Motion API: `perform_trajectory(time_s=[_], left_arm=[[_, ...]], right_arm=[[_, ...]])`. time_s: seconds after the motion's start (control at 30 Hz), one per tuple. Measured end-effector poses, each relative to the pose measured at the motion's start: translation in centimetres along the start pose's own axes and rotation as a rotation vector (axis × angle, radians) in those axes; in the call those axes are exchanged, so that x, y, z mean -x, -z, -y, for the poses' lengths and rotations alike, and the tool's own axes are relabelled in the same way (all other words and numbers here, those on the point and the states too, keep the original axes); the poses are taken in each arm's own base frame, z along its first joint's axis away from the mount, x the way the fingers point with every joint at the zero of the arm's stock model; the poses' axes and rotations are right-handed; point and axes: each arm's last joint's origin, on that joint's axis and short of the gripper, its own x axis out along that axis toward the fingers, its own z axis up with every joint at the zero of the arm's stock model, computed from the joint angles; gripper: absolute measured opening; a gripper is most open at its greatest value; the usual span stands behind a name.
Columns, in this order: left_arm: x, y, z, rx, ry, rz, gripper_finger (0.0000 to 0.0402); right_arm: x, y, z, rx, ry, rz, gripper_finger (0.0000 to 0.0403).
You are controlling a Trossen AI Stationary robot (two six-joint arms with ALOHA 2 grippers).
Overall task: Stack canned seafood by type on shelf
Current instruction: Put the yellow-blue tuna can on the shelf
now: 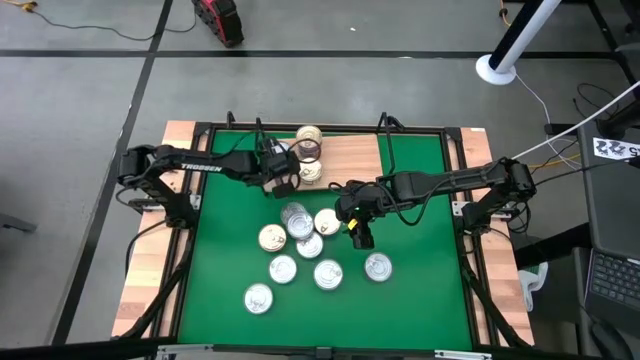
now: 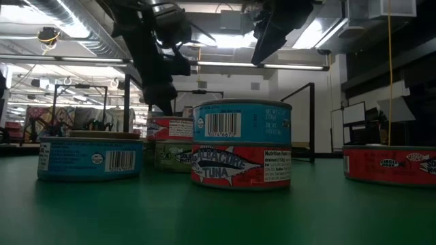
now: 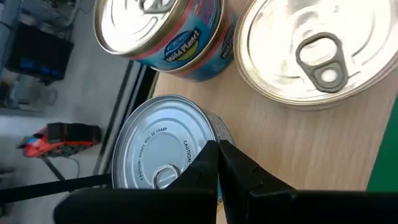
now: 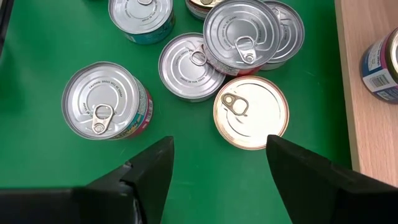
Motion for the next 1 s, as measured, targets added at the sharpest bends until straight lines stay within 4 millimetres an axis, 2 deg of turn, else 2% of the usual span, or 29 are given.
perform_trajectory(time_s=[0.47,0.77,1.0], left_arm=[[-1.5,-0.4,-2.3,0.081,0.032,0.040,0.0000],[-2.7,0.0,-2.7,0.097,0.021,0.001,0.0000],[-2.8,-0.1,-2.6,0.107,0.046,0.005,0.0000]], right_arm=[[0.0,0.0,0.0,0.000,0.000,0.000,0.0255],[0.0,0.0,0.0,0.000,0.000,0.000,0.0255],[0.0,0.0,0.0,0.000,0.000,0.001,0.0255]])
